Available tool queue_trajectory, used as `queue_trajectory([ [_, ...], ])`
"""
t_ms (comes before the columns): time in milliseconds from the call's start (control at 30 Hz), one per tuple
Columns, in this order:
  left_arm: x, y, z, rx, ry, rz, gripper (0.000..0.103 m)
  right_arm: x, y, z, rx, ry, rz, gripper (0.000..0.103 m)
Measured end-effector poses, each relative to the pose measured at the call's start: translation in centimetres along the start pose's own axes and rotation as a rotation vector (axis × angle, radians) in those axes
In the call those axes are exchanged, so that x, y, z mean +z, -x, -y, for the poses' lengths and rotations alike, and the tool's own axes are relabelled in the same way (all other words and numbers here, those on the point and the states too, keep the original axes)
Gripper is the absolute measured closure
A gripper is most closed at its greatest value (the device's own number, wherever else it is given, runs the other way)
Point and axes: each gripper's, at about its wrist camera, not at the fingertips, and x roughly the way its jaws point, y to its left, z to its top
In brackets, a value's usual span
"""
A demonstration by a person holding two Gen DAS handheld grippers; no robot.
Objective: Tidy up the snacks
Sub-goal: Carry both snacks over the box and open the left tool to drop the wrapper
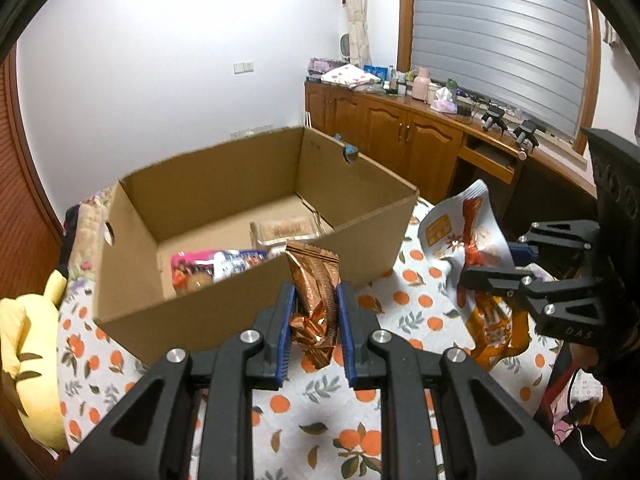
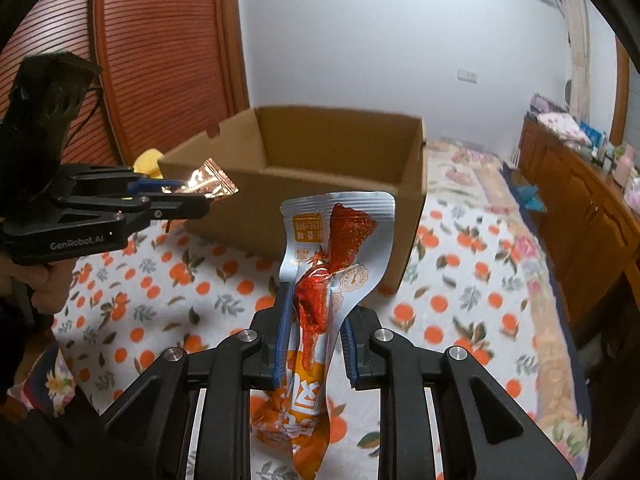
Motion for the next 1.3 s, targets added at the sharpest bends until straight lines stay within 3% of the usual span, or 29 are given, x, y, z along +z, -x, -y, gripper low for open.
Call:
queue_trajectory([
  [567,4.1,0.7,-3.9,0.069,0.028,0.050,0.085,7.9,1.0,1.2,-0.005,0.078,0.131,0.083],
  [900,5.3,-1.8,-7.4,0.106,0.079,0.029,0.085,12.3,-0.7,1.6,0.001,0.117,0.172,0.083],
  [1300,6.0,-5.6,-10.8,0.132,0.121,-0.023,0.081,15.2,-4.9,2.6,0.000,0.126,0.162,0.083],
])
